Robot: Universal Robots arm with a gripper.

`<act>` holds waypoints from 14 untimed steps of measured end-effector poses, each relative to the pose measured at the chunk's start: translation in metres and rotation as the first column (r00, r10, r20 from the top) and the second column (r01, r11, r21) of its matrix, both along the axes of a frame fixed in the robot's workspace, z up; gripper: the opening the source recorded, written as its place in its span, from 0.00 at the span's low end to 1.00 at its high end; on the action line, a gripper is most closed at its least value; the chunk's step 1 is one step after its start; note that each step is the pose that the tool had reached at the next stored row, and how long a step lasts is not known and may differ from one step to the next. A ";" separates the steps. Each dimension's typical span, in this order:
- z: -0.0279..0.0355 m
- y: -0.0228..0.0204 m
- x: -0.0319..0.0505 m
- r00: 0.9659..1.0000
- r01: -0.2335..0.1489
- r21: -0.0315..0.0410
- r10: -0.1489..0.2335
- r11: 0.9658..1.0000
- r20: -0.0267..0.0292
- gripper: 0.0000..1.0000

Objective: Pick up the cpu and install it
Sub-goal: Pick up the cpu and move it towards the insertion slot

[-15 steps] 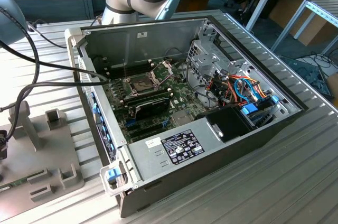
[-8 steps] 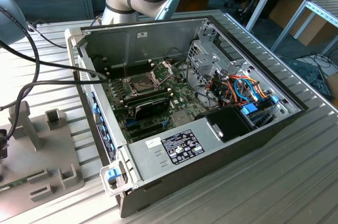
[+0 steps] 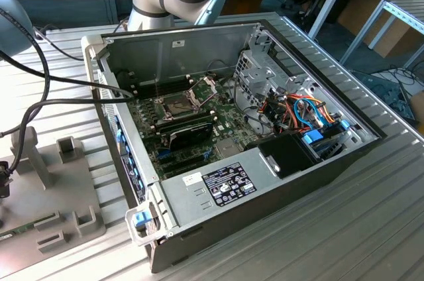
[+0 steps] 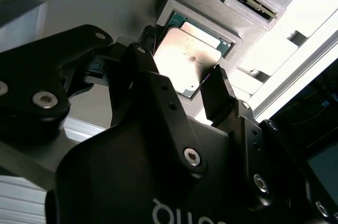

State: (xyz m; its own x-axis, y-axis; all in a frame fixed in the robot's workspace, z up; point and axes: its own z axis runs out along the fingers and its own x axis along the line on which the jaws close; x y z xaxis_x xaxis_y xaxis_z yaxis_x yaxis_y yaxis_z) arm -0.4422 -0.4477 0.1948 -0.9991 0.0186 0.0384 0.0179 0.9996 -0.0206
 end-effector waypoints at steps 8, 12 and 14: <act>-0.0010 0.0004 -0.0010 1.000 0.000 0.000 0.000 1.000 0.000 0.62; -0.0017 0.0004 -0.0010 1.000 0.000 0.000 0.000 1.000 0.000 0.62; -0.0019 0.0004 -0.0010 1.000 0.000 0.000 0.000 1.000 0.000 0.62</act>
State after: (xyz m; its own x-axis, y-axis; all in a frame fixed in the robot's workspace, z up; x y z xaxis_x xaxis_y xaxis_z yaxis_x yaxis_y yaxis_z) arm -0.4432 -0.4473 0.1929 -0.9991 0.0186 0.0384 0.0178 0.9996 -0.0206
